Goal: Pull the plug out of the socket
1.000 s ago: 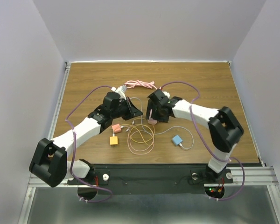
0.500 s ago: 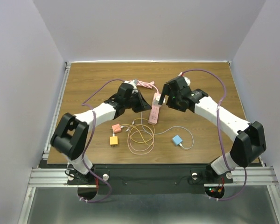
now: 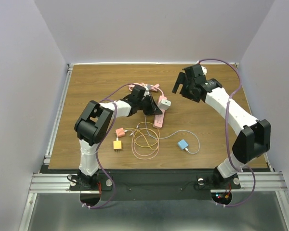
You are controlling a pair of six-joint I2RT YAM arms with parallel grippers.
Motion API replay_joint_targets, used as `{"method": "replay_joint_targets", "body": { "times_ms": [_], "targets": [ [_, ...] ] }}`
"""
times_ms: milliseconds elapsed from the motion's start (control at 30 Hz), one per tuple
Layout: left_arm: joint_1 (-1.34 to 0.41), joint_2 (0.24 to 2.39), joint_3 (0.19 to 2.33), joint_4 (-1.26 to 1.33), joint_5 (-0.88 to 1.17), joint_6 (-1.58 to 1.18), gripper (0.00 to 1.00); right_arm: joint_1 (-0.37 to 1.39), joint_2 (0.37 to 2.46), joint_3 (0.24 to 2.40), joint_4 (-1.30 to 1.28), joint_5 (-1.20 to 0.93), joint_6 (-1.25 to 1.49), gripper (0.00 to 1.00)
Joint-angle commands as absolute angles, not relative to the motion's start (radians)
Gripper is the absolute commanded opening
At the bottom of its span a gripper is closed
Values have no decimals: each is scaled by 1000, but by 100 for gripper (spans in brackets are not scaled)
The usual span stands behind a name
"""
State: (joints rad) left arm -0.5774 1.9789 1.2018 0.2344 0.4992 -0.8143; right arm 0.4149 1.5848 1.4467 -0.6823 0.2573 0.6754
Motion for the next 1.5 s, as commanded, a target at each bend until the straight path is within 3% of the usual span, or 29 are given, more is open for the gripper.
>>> {"method": "replay_joint_targets", "body": {
  "times_ms": [0, 433, 600, 933, 1333, 1467],
  "targets": [
    [-563, 1970, 1169, 347, 613, -779, 0, 390, 1634, 1503, -686, 218, 626, 98],
    [-479, 2135, 1105, 400, 680, -764, 0, 383, 1870, 1693, -686, -66, 336, 94],
    [-459, 2146, 1065, 400, 684, -750, 0, 382, 1910, 1686, -683, -142, 158, 100],
    [-456, 2181, 1058, 400, 701, -749, 0, 390, 1907, 1632, -660, -345, -29, 100],
    [-456, 2172, 1043, 388, 696, -749, 0, 488, 2032, 1669, -660, -229, -68, 99],
    [-456, 2158, 1034, 388, 695, -749, 0, 489, 2082, 1710, -660, -57, -34, 89]
  ]
}}
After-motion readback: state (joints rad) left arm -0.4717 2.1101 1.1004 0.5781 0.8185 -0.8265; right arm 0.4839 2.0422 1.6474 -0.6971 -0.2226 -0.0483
